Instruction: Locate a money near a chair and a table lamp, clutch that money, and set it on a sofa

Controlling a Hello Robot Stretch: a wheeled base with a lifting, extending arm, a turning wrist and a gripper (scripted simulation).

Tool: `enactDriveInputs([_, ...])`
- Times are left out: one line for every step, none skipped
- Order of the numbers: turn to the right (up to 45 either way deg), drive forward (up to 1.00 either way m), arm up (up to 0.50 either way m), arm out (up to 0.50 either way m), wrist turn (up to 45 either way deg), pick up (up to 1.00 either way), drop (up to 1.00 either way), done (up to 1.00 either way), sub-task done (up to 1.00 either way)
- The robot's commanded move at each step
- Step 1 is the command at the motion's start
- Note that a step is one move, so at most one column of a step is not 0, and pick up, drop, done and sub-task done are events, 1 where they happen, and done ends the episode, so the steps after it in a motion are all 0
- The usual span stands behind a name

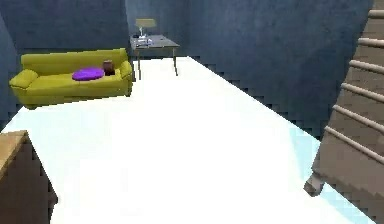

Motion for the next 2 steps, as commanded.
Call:
enactDriveInputs([-18.0, 0.0, 0.0, 0.0, 0.0, 0.0, 0.0, 0.0, 0.0])
enactDriveInputs([0.0, 1.0, 0.0, 0.0, 0.0, 0.0, 0.0, 0.0, 0.0])
